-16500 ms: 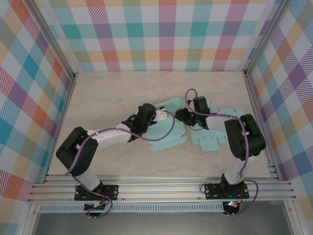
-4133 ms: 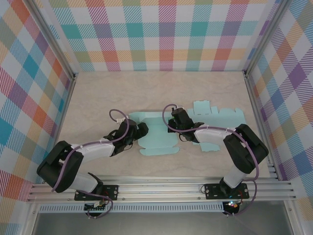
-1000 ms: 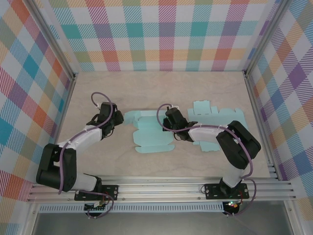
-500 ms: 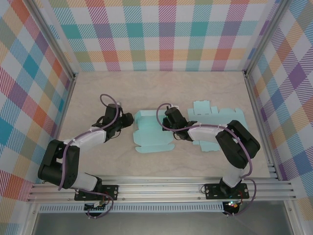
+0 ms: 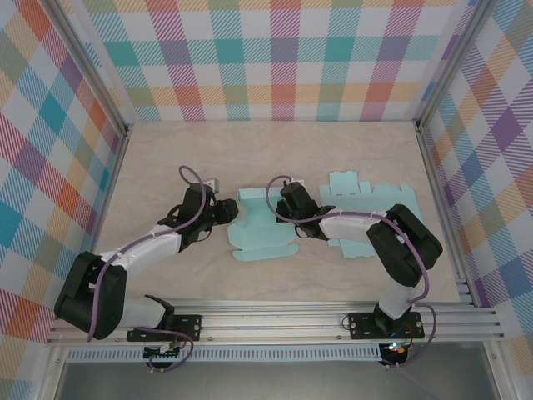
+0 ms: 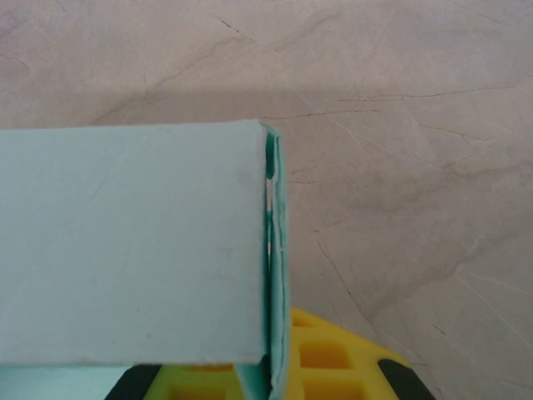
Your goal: Fold the paper box
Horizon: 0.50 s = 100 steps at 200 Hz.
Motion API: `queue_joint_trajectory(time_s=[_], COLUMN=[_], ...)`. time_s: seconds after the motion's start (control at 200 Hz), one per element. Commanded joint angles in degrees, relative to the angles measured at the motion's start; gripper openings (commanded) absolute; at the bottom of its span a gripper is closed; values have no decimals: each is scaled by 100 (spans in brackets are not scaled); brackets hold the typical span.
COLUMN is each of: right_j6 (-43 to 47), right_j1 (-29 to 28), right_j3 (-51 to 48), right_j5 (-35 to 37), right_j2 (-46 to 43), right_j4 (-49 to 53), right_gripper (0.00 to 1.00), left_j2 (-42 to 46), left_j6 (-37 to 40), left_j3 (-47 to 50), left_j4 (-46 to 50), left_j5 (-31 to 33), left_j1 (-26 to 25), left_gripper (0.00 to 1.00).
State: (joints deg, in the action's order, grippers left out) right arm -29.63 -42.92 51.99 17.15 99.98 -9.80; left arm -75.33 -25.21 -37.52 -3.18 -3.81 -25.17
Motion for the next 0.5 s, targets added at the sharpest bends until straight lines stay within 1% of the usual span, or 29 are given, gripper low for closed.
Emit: queue_joint_trajectory(time_s=[0.0, 0.115, 0.335, 0.43, 0.495], right_j6=[-87, -79, -43, -22, -18], right_j1=[-68, -67, -85, -103, -110], right_j3=[-29, -39, -44, -39, -28], right_j5=[-89, -102, -124, -133, -133], right_j2=[183, 179, 163, 154, 145], right_j4=[447, 449, 444, 469, 481], right_gripper=[0, 0, 0, 0, 0], left_j2=[213, 249, 20, -84, -167], left_j6=[326, 524, 1022, 1340, 1558], left_j3=[21, 34, -95, -97, -117], left_j4=[313, 380, 0, -308, -443], left_j5=[80, 314, 383, 592, 855], left_j1=[-167, -238, -394, -551, -674], left_gripper=[47, 48, 51, 51, 51])
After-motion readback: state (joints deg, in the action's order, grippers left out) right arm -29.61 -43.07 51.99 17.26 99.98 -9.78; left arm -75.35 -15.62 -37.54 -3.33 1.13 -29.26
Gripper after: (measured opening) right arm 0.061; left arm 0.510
